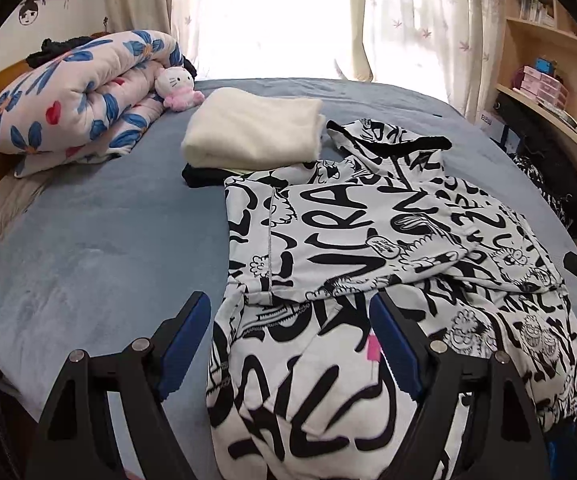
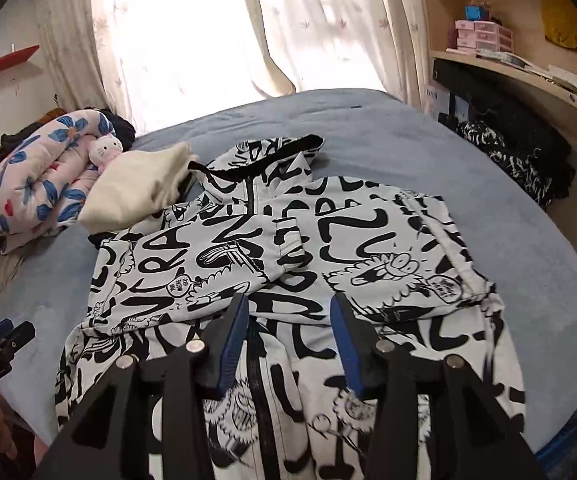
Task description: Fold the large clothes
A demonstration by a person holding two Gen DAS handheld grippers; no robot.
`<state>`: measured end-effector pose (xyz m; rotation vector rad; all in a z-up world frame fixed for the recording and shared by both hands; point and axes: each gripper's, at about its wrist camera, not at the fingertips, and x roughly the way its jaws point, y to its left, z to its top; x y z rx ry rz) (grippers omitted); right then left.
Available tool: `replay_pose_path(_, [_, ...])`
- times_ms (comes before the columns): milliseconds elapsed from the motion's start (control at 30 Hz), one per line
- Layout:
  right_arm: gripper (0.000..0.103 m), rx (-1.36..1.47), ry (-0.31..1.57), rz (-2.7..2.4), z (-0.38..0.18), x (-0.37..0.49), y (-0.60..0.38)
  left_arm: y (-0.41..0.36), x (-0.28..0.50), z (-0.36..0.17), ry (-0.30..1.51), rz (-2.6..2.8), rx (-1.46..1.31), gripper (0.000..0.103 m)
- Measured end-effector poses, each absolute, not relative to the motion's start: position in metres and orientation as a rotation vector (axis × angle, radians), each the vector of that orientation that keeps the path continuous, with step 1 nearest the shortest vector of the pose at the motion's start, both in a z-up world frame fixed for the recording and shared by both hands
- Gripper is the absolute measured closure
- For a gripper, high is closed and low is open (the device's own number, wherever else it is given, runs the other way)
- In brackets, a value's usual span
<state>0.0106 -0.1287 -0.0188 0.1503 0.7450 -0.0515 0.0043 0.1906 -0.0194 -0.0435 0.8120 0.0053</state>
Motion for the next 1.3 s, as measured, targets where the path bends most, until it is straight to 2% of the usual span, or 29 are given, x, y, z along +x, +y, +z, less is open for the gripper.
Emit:
replay_pose_path(300, [0.058, 0.134, 0.732, -0.080, -0.020, -0.044, -0.155, 0.179, -0.041, -0.013, 0.807, -0.017, -0.034, 0.022])
replay_pose_path(467, [0.051, 0.135, 0.765, -0.099, -0.031, -0.071, -0.176, 0.176, -0.058, -0.022, 0.834, -0.015, -0.004, 0.022])
replay_pose_path(833, [0.051, 0.100, 0.865, -0.185, -0.090, -0.118, -0.236, 0.201, -0.089, -0.095, 0.929, -0.077, 0.022, 0.022])
replay_pose_path(1033, [0.051, 0.234, 0.916, -0.184, -0.121, -0.139, -0.271, 0.228, -0.098, -0.145, 1.049, -0.094, -0.146, 0.022])
replay_pose_path(1300, [0.051, 0.388, 0.927, -0.117, -0.139, -0.149, -0.281, 0.239, -0.102, -0.158, 1.053, -0.116, -0.254, 0.022])
